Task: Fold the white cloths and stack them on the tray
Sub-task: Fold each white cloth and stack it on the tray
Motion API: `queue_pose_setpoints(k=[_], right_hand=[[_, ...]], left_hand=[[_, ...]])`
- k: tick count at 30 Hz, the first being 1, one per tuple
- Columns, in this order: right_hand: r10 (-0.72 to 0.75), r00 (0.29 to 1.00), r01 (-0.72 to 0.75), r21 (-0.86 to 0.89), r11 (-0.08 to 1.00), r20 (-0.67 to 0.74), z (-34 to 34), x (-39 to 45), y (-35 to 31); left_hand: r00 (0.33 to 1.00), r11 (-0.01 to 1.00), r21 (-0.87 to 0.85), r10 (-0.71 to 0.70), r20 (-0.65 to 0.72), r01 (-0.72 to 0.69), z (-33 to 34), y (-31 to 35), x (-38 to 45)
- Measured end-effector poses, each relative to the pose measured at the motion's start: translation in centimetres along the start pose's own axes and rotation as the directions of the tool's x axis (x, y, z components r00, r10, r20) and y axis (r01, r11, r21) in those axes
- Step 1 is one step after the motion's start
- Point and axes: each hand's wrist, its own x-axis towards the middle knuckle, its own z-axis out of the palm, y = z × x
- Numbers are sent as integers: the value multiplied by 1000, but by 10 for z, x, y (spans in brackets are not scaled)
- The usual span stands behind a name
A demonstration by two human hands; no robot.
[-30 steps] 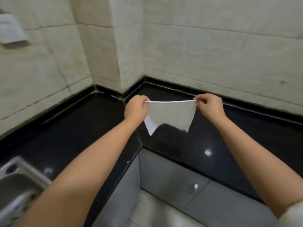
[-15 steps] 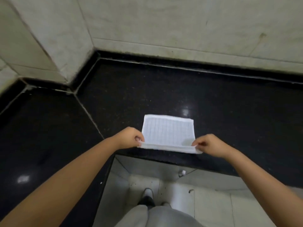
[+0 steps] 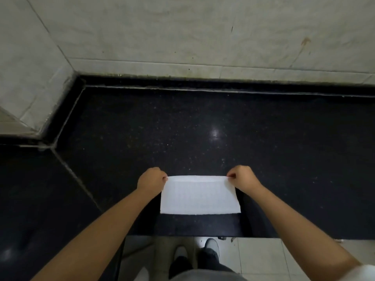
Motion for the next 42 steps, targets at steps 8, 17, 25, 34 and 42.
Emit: queue_pose_setpoints(k=[8, 17, 25, 34, 42], right_hand=[[-49, 999, 46, -149, 988, -17, 19, -7, 13], [-85, 994, 82, -44, 996, -70, -18, -6, 1], [-278, 760, 383, 59, 922, -587, -65, -28, 10], [-65, 977, 66, -4, 998, -203, 30, -56, 60], [357, 926, -371, -132, 919, -120, 17, -26, 13]], left_hand=[[991, 977, 164, 132, 37, -136, 12, -2, -1], [995, 996, -14, 90, -47, -91, -19, 12, -5], [821, 911, 91, 404, -404, -403, -62, 20, -11], [946, 961, 58, 276, -168, -271, 39, 5, -45], [998, 993, 113, -12, -69, 20, 35, 46, -12]])
